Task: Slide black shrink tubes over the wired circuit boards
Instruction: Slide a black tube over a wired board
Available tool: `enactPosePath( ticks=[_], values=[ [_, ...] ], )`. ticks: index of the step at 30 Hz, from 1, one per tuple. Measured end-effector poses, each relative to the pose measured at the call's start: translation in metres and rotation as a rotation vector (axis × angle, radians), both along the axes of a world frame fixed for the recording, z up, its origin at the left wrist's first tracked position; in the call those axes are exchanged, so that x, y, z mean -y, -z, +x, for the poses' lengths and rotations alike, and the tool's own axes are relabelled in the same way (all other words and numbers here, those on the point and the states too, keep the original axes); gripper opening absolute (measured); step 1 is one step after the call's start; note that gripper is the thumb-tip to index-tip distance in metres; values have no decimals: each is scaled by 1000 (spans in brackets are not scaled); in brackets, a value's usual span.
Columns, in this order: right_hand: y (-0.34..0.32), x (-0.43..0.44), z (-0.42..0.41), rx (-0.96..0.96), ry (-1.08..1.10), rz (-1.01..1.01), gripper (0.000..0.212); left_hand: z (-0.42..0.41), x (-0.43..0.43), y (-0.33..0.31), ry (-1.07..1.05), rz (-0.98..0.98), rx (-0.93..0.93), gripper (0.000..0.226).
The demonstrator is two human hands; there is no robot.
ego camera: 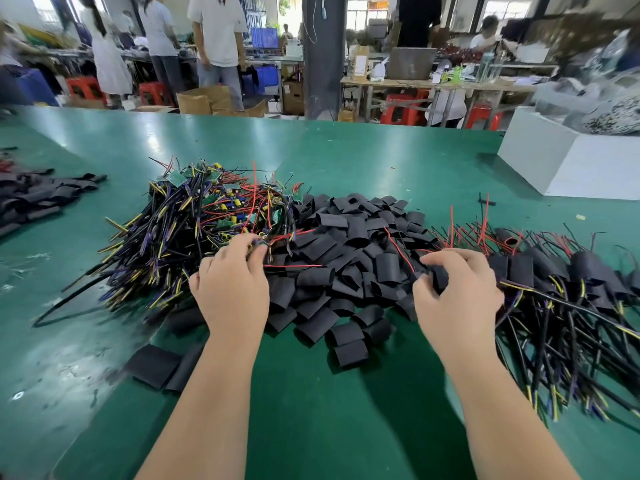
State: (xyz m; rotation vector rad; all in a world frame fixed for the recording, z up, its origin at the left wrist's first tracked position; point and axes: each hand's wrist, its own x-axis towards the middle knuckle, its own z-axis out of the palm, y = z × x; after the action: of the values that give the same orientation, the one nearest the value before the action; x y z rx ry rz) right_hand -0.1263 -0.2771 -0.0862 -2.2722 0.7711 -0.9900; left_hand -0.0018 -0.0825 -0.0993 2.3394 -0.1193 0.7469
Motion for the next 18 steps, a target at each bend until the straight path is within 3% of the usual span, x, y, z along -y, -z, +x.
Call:
enactPosePath(
  ticks=[4, 10, 13, 15, 18],
  values=[
    [-1, -11, 0, 113, -131, 38, 22, -8, 1, -10, 106, -156, 272, 22],
    [4, -33, 20, -88, -385, -154, 23, -10, 4, -8, 306, -108, 410, 25],
    [-1, -48, 44, -304, -542, -282, 37, -8, 4, -8, 260, -4, 395, 24],
    [-2, -55, 61, -446, -579, -380, 45, -10, 4, -8, 336, 13, 349, 28],
    [-10, -58, 76, -576, -559, -379, 32, -15, 6, -8, 488, -31, 213, 29]
  ],
)
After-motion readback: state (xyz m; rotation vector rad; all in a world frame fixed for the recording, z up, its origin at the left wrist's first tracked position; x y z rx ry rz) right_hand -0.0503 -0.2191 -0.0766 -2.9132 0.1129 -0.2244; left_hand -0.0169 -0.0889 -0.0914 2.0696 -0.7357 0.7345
